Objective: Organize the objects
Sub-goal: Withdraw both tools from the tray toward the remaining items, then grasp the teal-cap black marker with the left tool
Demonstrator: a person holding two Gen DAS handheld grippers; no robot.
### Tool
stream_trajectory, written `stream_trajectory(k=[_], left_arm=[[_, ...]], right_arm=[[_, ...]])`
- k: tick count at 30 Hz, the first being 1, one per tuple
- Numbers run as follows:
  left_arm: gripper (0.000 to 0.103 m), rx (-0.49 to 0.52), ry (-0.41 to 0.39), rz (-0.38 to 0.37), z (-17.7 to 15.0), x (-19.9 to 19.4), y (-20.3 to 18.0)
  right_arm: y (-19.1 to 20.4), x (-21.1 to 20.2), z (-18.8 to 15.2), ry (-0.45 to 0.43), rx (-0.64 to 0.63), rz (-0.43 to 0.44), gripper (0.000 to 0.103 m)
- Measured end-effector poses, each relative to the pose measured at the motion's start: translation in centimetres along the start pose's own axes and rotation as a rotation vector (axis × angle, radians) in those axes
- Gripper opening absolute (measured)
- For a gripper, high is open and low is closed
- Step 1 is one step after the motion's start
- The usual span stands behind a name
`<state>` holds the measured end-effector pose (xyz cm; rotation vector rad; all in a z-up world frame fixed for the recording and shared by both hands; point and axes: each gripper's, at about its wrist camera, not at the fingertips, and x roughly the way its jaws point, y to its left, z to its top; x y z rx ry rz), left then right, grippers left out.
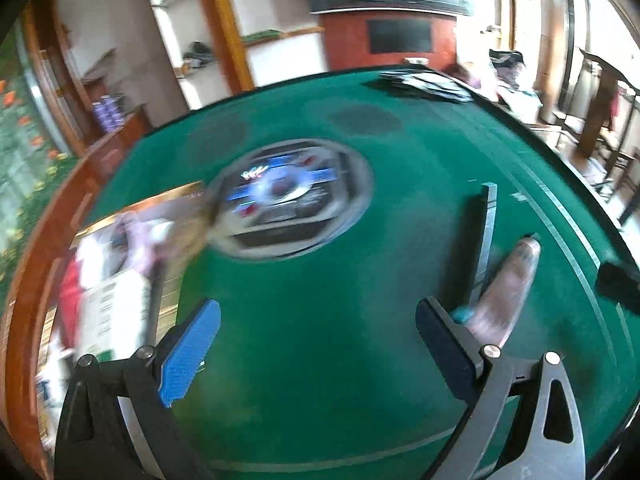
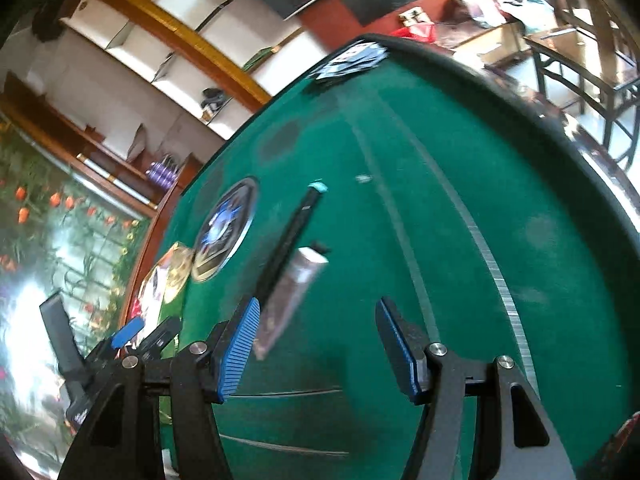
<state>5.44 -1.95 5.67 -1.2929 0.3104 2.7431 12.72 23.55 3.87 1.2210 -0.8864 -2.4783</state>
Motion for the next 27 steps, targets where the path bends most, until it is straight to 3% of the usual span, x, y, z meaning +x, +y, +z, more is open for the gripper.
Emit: stream_trajectory(k=[8,13,18,23,25,27], left_arm=[[0.098,0.07,0.008,-0.043,2.8,4.7,-6.0],[0.087,0.082,-0.002,-0.063,3.8,5.5,-6.9],[0.085,0.121,0.001,-0.097,3.7,5.9,-8.0],[0.059,0.189,-0.002,-0.109,3.5,6.3,-9.2],[0.017,0.199,0.0,-0.119,3.4,6.2,-9.3],[0.014,0.179,0.009,-0.101,3.2,6.1,-8.5]], right_arm=[[-1.2,-0.1,-0.3,0.015,0.005,0.008,0.065],[-2.0,-0.1,-0.2,0.019,0.013,0.015,0.066],[-2.2,0.2,-0.2,0.024,0.024,0.031,0.066],[-1.8,0.3,-0.4,0.026,0.009,0.016,0.066],[-1.7,0.3,-0.4,0.026,0.007,0.008,0.067],[-1.6,0.5,-0.3,0.026,0.001,0.002,0.067]])
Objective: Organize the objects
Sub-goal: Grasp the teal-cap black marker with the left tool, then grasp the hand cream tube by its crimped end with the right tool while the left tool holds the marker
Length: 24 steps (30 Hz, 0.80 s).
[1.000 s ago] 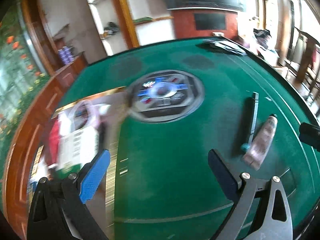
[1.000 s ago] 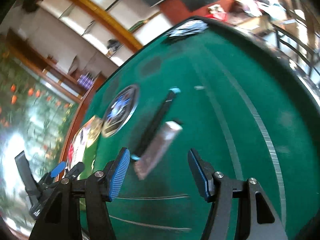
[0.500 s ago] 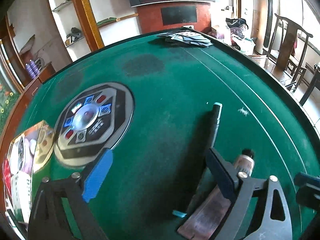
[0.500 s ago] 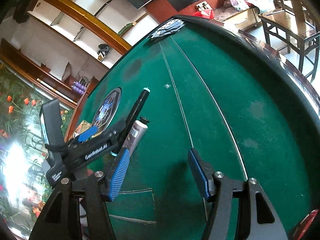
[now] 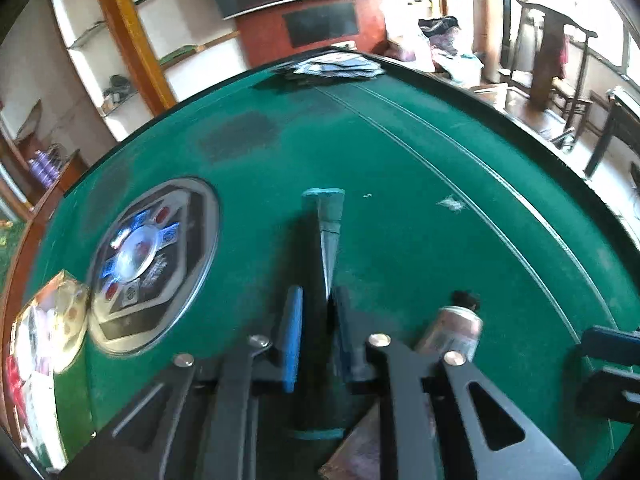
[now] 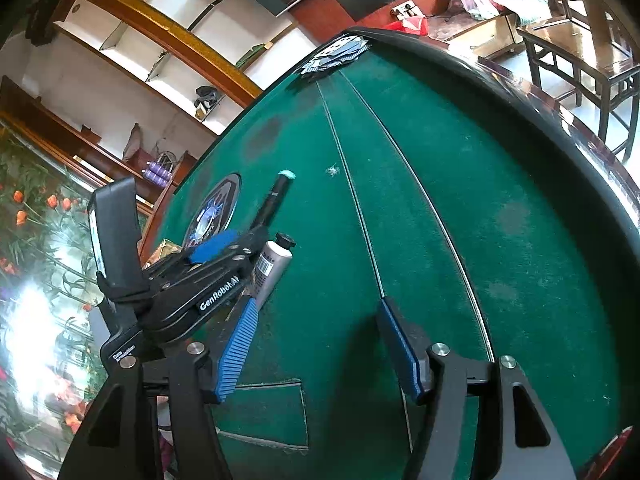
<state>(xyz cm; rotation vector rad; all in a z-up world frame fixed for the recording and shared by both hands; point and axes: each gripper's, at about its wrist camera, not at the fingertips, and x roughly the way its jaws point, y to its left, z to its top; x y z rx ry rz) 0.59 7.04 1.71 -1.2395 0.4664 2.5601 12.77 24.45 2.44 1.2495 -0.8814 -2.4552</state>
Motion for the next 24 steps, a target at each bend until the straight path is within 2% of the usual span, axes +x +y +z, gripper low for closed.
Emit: stream_trajectory(k=[2,4,9,11,14,21,24], left_arm=[[0.014,-0.064,0.012,-0.025,-0.8,-0.4,1.6],[0.014,-0.124,0.032,-0.02,-1.8,-1.0,3.0],[0.014,-0.244,0.06,0.047,-5.2,-2.9,6.6],[0.014,-0.257,0.061,0.074,-6.1,-3.3,7.2],[0.017,-0.271,0.043,0.075,-6.9,-3.6,7.8],[0.023,-0.286,0.017,0.092,-7.2,-3.8,7.9],[0.027,-0.305,0.008,0.088,-7.4,-3.9,8.1]], right_arm=[[0.3,0.1,-0.1,0.002,-0.015,-0.018,0.067],[0.8,0.3,-0.1,0.008,-0.035,-0.046,0.068],[3.7,2.0,0.0,0.056,-0.103,-0.067,0.07],[5.2,3.0,0.0,0.069,-0.145,-0.11,0.07],[7.5,5.7,0.0,0.119,-0.195,-0.186,0.07],[10.6,9.2,0.0,0.097,-0.28,-0.351,0.069],[12.0,11.0,-0.5,0.076,-0.381,-0.453,0.066]])
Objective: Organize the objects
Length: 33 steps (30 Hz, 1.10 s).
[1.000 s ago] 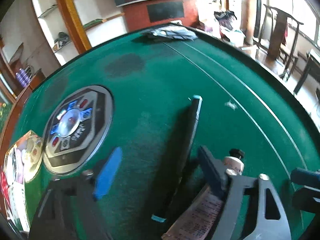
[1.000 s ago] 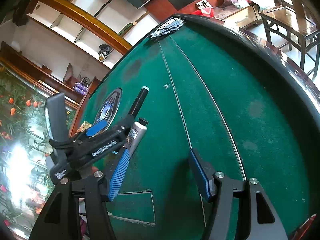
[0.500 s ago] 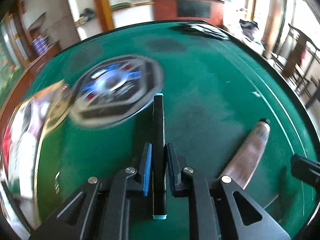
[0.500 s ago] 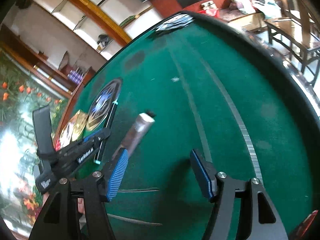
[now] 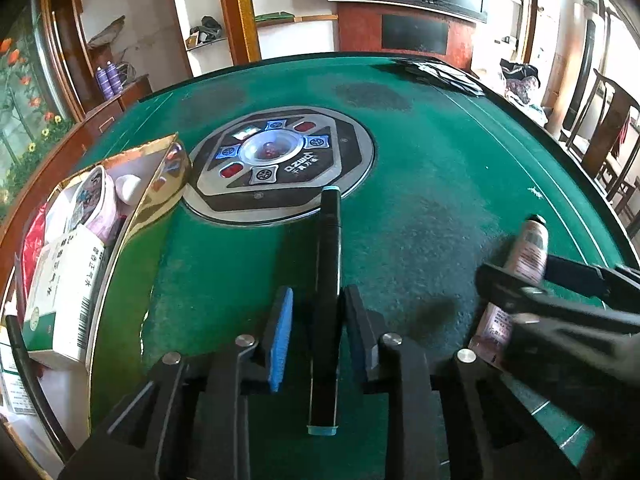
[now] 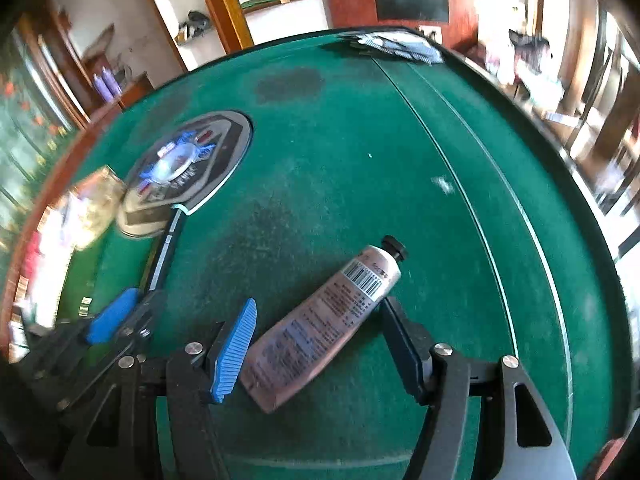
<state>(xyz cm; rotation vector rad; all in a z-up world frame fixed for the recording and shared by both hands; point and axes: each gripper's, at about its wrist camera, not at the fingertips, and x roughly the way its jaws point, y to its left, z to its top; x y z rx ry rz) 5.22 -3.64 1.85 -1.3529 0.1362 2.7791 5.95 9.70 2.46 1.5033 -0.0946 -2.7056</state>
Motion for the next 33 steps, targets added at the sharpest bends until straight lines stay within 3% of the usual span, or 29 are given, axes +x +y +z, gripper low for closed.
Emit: stream_trajectory(k=[1,3,5,8,9,10,16,33], left_arm=[[0.029,-0.007,0.0,-0.003,0.0,0.0,0.2],[0.03,-0.022,0.0,-0.016,0.0,0.1,0.6],[0.031,-0.021,-0.002,-0.015,-0.1,0.1,0.6],[0.031,-0.022,-0.002,-0.018,-0.1,0.1,0.6],[0.026,-0.02,-0.002,-0.027,-0.1,0.1,0.6],[0.014,-0.017,-0.004,-0.036,-0.1,0.0,0.5],[0.014,-0.024,0.003,-0.066,-0.3,-0.3,0.7],[0.014,-0.059,-0.037,-0.109,-1.7,-4.0,1.6]], right_arm=[[0.8,0.2,0.0,-0.016,-0.054,-0.059,0.057],[1.2,0.2,-0.3,-0.03,-0.082,-0.036,0.04],[1.2,0.1,-0.2,-0.023,-0.085,-0.036,0.015],[0.6,-0.2,-0.5,-0.021,-0.067,-0.006,0.013],[0.3,-0.4,-0.6,-0.02,-0.055,0.011,0.013],[0.1,-0.6,-0.7,-0.017,-0.038,0.029,0.012],[-1.0,-1.2,-1.4,0.0,0.017,0.105,0.012],[-1.8,-4.6,-2.8,-0.051,0.042,0.14,0.012]])
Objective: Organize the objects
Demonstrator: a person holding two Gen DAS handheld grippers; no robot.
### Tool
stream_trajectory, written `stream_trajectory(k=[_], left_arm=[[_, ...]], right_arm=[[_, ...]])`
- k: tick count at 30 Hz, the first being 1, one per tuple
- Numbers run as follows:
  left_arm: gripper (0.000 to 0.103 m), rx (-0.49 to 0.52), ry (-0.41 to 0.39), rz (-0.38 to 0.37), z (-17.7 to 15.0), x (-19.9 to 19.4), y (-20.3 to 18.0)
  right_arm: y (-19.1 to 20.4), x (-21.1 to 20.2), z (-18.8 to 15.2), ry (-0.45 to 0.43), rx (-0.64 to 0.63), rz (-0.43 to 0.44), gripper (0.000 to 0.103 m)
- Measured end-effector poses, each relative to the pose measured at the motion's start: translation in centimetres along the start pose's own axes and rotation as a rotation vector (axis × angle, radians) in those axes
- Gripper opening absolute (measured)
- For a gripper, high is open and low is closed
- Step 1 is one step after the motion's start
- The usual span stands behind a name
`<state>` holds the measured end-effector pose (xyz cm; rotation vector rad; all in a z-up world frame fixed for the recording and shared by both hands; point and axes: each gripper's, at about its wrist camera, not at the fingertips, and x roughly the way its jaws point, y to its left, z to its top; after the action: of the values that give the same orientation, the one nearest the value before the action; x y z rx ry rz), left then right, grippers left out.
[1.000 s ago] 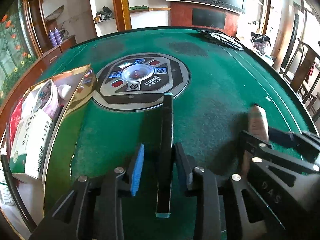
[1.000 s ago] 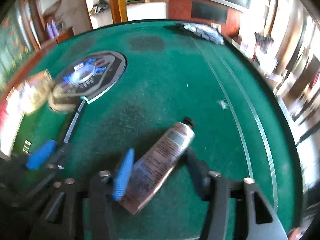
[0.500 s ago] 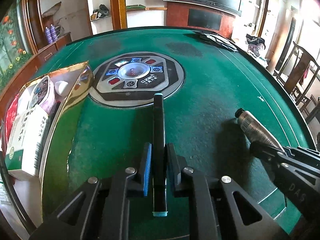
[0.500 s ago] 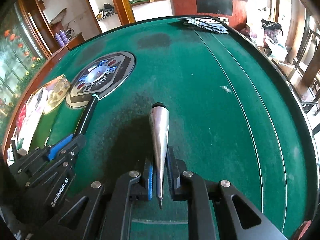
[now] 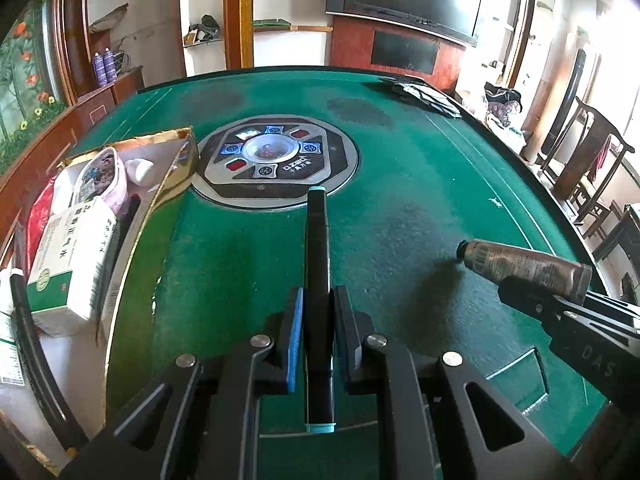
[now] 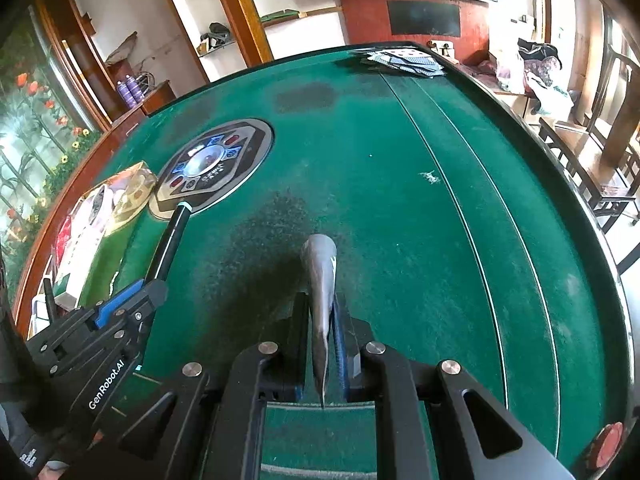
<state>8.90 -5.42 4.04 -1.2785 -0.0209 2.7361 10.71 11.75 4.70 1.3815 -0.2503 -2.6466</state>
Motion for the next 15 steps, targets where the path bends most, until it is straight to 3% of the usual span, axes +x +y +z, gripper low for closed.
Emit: stream_trajectory(k=[9,15], left_arm=[[0.014,-0.012,-0.046,-0.013,-0.6,-2.9,0.5],[0.014,-0.028,-0.091,-0.019,-0.9,-5.2,1.2]], right_arm=[[0.8,-2.6,-0.6,-0.044,-0.017,0.016,0.012],[2.0,-4.4,-0.8,-0.078,-0.051,0.021,0.006]])
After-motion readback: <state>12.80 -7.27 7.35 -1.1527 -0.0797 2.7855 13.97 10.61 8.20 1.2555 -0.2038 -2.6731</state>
